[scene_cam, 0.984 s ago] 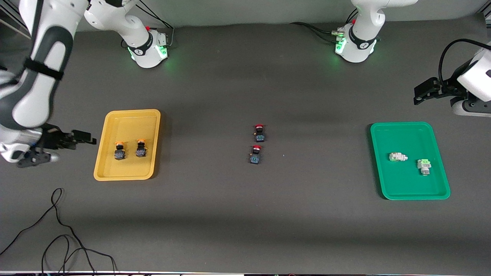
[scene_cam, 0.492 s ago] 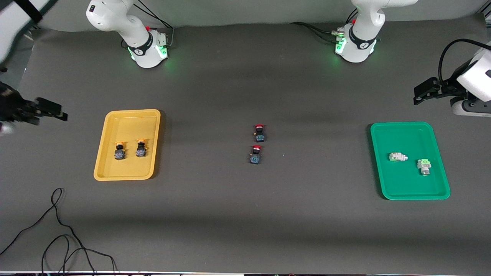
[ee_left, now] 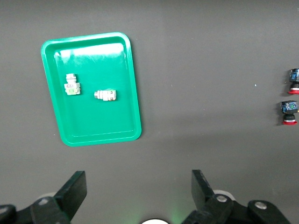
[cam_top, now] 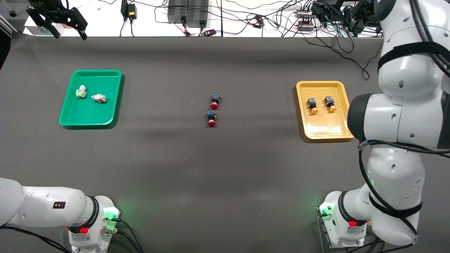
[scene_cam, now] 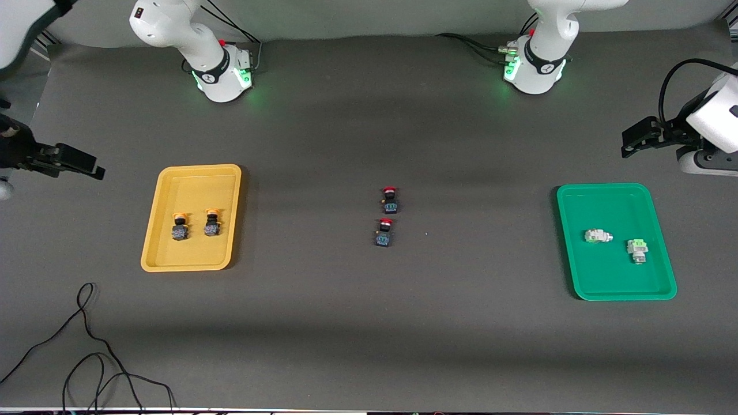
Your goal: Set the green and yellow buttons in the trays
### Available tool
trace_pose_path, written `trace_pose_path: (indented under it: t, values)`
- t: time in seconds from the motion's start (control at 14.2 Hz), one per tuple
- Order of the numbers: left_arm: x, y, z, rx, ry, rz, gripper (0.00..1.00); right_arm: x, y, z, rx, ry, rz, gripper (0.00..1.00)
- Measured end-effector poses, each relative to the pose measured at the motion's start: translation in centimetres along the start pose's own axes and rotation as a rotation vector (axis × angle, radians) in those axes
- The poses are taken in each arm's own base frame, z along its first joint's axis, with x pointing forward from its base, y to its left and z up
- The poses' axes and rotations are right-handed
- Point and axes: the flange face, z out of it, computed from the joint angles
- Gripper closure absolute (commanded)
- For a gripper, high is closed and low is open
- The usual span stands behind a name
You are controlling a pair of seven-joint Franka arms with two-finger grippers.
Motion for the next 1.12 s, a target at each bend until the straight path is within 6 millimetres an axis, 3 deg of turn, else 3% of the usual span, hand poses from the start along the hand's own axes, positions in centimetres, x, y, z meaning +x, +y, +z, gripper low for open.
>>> trace_pose_path:
  t: [0.42,0.7,0.91,1.12]
  values:
    - [0.1,0.0,0.1,0.0,-0.002,0.0,0.0,0.3,-1.6,0.9,-0.003,-0.021,-0.011,0.01]
    - [0.1,0.0,0.2,0.0,-0.003,0.001,0.0,2.9,-2.3,2.7,-0.042,-0.083,0.001,0.01]
    - [0.1,0.1,0.2,0.0,-0.004,0.002,0.0,4.3,-0.5,2.9,-0.057,-0.13,-0.013,0.01]
    - [0.1,0.1,0.2,0.0,-0.004,0.002,0.0,3.6,0.7,1.3,-0.047,-0.133,-0.068,0.01]
